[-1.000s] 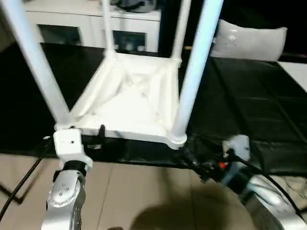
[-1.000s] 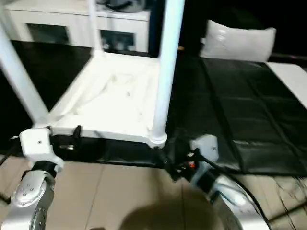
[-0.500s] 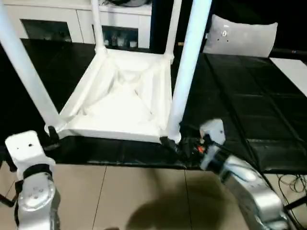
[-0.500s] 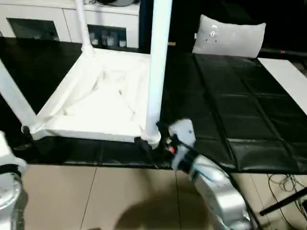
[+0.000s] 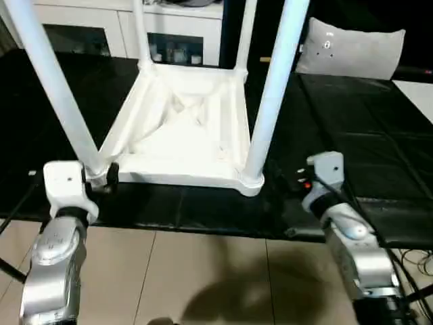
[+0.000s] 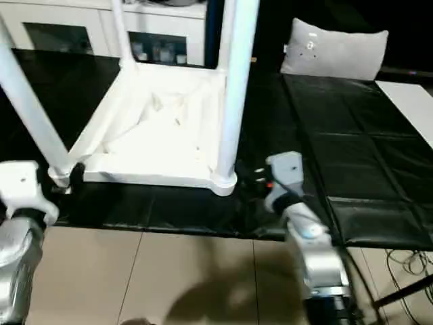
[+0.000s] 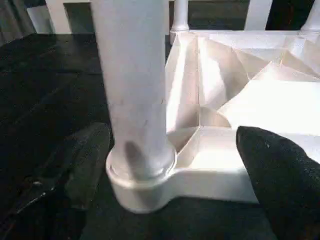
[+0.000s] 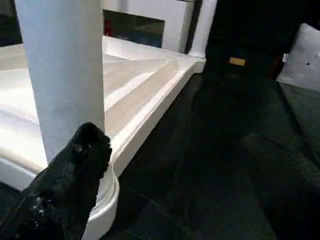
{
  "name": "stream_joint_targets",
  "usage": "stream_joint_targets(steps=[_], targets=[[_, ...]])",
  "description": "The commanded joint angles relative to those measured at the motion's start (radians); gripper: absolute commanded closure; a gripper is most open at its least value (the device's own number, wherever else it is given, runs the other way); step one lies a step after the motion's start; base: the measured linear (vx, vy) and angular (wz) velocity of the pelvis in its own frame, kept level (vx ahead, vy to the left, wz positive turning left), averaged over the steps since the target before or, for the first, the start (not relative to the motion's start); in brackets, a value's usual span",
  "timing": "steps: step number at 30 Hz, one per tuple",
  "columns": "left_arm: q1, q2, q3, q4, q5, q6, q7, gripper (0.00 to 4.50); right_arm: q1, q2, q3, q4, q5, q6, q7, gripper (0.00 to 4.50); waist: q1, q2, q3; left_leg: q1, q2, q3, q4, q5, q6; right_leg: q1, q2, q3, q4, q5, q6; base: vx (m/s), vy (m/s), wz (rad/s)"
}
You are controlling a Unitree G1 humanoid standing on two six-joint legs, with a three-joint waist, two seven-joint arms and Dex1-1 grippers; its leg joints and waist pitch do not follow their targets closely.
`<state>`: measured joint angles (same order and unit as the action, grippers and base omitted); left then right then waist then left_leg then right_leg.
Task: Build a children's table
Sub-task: Flip table
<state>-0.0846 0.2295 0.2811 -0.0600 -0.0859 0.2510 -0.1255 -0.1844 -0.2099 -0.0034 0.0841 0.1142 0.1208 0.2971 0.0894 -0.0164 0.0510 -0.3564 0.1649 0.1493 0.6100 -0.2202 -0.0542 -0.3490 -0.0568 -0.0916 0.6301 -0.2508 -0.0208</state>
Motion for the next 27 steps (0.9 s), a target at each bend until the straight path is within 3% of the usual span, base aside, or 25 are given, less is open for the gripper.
stream_joint_targets(steps=[1,5,7,8,11,15,17,19,20,24,27], targets=[[-0.015,0.015,0.016,0.03,-0.01,-0.007,-0.007,0.04,-0.01,-0.009,-0.017,0.038,0.011,-0.032,0.015,0.0,0.004,0.01,-0.051,0.002,0.073,-0.026,-0.082,-0.073,0.041,0.036,-0.109,0.075,-0.066,0.096,-0.187,0.0,0.0,0.0],[-0.054,0.046,0.018,0.079,-0.024,-0.011,-0.029,0.04,-0.039,-0.023,-0.06,0.091,0.009,-0.058,0.003,0.0,0.005,0.008,-0.051,0.005,0.076,-0.025,-0.084,-0.083,0.043,0.032,-0.108,0.074,-0.066,0.061,-0.203,0.0,0.0,0.0],[-0.078,0.054,0.02,0.113,-0.022,-0.022,-0.028,0.04,-0.041,-0.031,-0.07,0.094,0.027,-0.065,0.023,0.0,0.005,-0.002,-0.05,0.006,0.076,-0.023,-0.084,-0.08,0.045,0.033,-0.108,0.074,-0.068,0.052,-0.204,0.0,0.0,0.0],[-0.09,0.057,0.022,0.128,-0.017,-0.026,-0.022,0.04,-0.039,-0.032,-0.074,0.091,0.039,-0.066,0.033,0.0,0.008,0.004,-0.05,0.008,0.076,-0.022,-0.084,-0.088,0.046,0.031,-0.108,0.075,-0.068,0.042,-0.2,0.0,0.0,0.0],[-0.133,0.064,0.03,0.177,-0.02,-0.031,-0.013,0.04,-0.023,-0.047,-0.064,0.068,0.066,-0.062,0.088,0.0,0.009,0.001,-0.05,0.007,0.077,-0.022,-0.085,-0.09,0.053,0.032,-0.11,0.075,-0.068,0.041,-0.195,0.0,0.0,0.0],[-0.221,0.09,0.021,0.313,-0.021,-0.062,-0.038,0.04,0.077,-0.123,-0.011,-0.051,0.149,0.014,0.294,0.0,0.016,0.004,-0.051,0.005,0.078,-0.025,-0.084,-0.081,0.067,0.035,-0.109,0.075,-0.069,0.07,-0.181,0.0,0.0,0.0],[-0.253,0.097,0.022,0.372,-0.028,-0.088,-0.051,0.2,0.116,-0.17,0.007,-0.112,0.192,0.064,0.37,0.0,0.023,0.011,-0.054,0.006,0.08,-0.028,-0.082,-0.082,0.078,0.037,-0.112,0.075,-0.067,0.096,-0.177,0.0,0.0,0.0],[-0.26,0.094,0.025,0.381,-0.038,-0.096,-0.06,0.3,0.129,-0.186,0.011,-0.134,0.211,0.08,0.398,0.0,0.024,0.006,-0.053,0.006,0.082,-0.028,-0.083,-0.096,0.08,0.037,-0.114,0.074,-0.07,0.083,-0.185,0.0,0.0,0.0],[-0.268,0.097,0.021,0.396,-0.033,-0.11,-0.062,0.41,0.142,-0.204,0.015,-0.162,0.234,0.102,0.426,0.0,0.024,0.012,-0.051,0.005,0.082,-0.029,-0.085,-0.107,0.079,0.036,-0.116,0.074,-0.071,0.067,-0.192,0.0,0.0,0.0],[-0.309,0.102,0.004,0.468,-0.027,-0.144,-0.085,0.73,0.16,-0.252,0.031,-0.242,0.292,0.171,0.504,0.0,0.024,0.006,-0.05,0.004,0.084,-0.029,-0.086,-0.119,0.079,0.037,-0.117,0.075,-0.075,0.034,-0.19,0.0,0.0,0.0],[-0.321,0.1,-0.002,0.488,-0.033,-0.152,-0.099,0.73,0.143,-0.245,0.046,-0.254,0.291,0.191,0.496,0.0,0.023,0.006,-0.051,0.005,0.083,-0.029,-0.086,-0.114,0.071,0.034,-0.117,0.074,-0.077,0.011,-0.197,0.0,0.0,0.0]])
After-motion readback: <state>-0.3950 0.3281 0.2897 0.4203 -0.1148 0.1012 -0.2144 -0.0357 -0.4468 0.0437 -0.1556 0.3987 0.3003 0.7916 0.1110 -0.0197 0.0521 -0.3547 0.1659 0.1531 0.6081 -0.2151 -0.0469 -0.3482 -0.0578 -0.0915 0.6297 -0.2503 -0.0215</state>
